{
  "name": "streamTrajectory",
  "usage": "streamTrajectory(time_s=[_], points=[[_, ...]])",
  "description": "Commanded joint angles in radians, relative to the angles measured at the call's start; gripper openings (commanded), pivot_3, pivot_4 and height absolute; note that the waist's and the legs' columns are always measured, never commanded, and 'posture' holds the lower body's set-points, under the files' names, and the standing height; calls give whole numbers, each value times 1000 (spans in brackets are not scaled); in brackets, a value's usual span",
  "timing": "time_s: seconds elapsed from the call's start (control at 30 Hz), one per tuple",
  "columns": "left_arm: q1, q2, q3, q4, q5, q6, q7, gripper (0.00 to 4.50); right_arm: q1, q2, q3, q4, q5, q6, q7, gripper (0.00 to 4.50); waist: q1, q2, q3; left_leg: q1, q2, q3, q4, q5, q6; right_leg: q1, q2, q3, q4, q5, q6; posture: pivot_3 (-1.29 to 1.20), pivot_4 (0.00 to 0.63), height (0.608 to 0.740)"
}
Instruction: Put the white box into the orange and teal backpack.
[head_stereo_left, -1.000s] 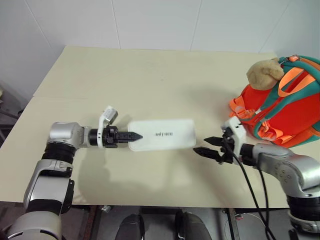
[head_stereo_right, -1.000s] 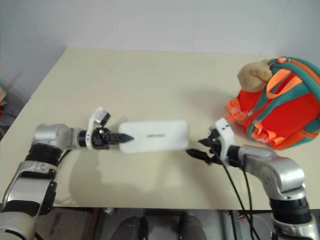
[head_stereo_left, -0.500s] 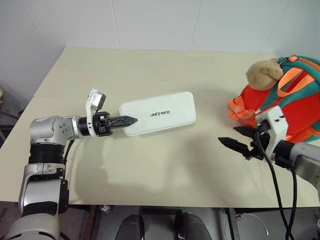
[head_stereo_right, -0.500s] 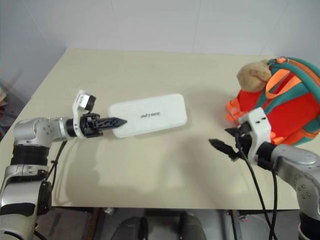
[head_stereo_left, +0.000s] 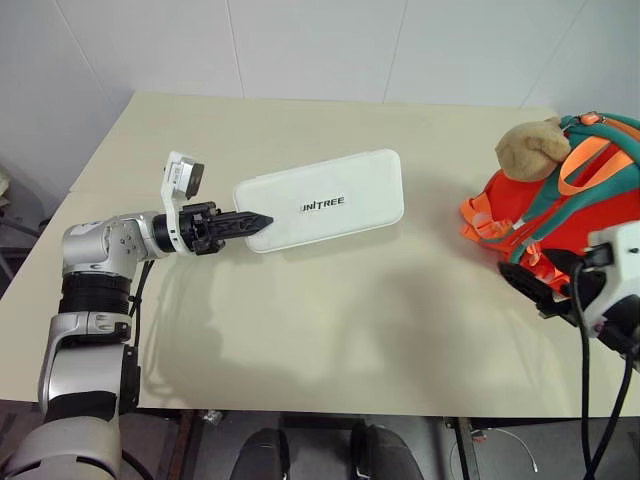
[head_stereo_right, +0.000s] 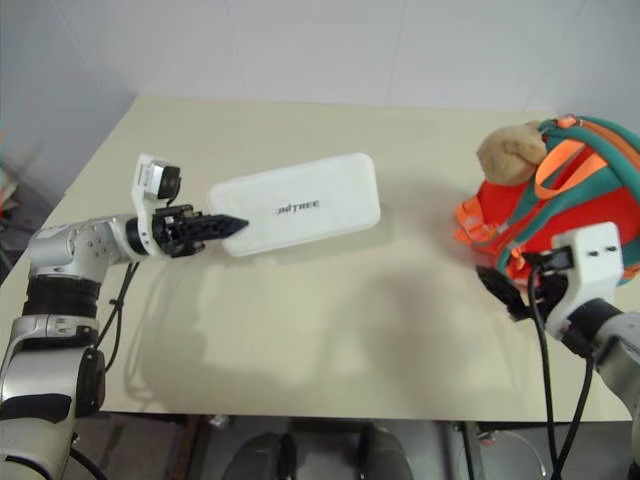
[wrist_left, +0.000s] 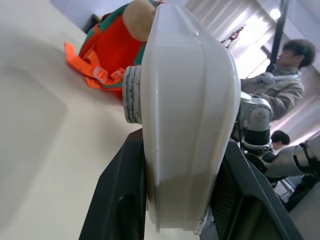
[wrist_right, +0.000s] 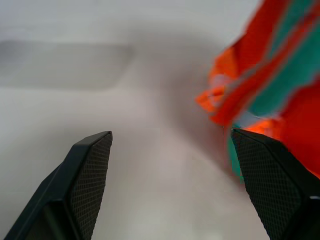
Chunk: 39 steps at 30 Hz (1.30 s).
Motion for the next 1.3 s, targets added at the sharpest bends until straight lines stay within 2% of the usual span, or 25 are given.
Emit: streamTrajectory(time_s=[0.03, 0.33, 0.6, 0.93, 1.3], points=[[-54, 8, -8, 18, 4, -31, -53, 1264, 14, 15, -57, -14, -19, -65, -28, 4500, -1, 0, 0, 0, 0, 0, 0, 0, 0, 0, 0, 0, 0, 0, 0, 0, 150, 740], [-80, 15, -47, 36, 7, -5, -105, 1264, -89, 19, 19, 200, -81, -228, -26, 4500, -8, 0, 0, 1, 1, 0, 0, 0, 0, 0, 1, 1, 1, 0, 0, 0, 150, 740], [-83, 56, -81, 22, -3, 83, -118, 1264, -246, -18, 163, 461, -135, -378, 88, 4500, -9, 0, 0, 1, 0, 0, 0, 0, 0, 0, 1, 2, 2, 0, 0, 0, 150, 740], [-39, 77, -25, -44, -27, 57, -98, 1264, -418, 18, 310, 694, -210, -516, 121, 4500, -9, 0, 0, 1, 1, 1, 0, 2, -2, 0, 1, 1, 1, 0, 0, 0, 150, 740], [5, 94, 17, -98, -45, 52, -76, 1264, -538, 60, 375, 872, -261, -600, 128, 4500, -14, 0, 0, 1, 1, 2, 0, 3, -4, 0, 1, 2, 3, 0, 0, 0, 150, 740]])
